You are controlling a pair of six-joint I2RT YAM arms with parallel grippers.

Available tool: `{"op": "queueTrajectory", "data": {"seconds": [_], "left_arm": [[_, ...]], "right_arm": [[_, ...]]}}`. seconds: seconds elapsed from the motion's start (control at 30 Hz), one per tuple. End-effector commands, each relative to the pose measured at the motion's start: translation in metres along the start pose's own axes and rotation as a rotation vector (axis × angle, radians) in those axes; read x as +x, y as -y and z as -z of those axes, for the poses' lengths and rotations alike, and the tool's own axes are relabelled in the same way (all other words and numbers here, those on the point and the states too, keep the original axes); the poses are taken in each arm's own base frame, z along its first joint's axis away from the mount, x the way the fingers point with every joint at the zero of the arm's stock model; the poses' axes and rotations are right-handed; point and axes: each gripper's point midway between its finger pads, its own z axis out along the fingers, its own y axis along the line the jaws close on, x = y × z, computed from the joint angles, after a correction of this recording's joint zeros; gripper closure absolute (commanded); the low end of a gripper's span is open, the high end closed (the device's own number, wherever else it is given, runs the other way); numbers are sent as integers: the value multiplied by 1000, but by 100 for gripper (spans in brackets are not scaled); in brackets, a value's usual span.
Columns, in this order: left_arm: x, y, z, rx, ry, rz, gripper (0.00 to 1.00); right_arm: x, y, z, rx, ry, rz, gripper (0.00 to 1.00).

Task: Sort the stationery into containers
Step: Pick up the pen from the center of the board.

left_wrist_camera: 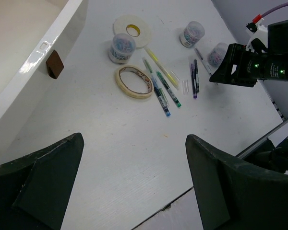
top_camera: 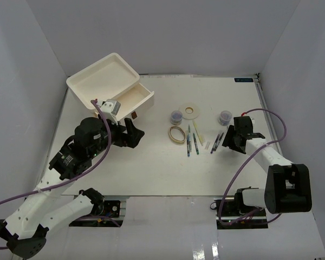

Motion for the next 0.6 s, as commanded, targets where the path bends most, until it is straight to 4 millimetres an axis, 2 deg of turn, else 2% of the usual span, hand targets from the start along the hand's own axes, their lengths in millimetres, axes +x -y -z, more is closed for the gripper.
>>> {"op": "queueTrajectory", "data": {"seconds": [0.0, 0.07, 0.3, 0.57], "left_arm": [[4, 3, -2, 20, -9, -4, 2], [5, 5, -3, 28, -14, 4, 2], [10, 3, -5, 22, -30, 6, 2], [16, 1, -8, 17, -43, 15, 2]], "right_arm": [[-16, -6, -8, -21, 48, 16, 34], [-17, -3, -13, -7, 47, 22, 38], [-10, 2, -28, 21, 14, 42, 39], [-1, 6, -36, 44, -21, 57, 50]]}}
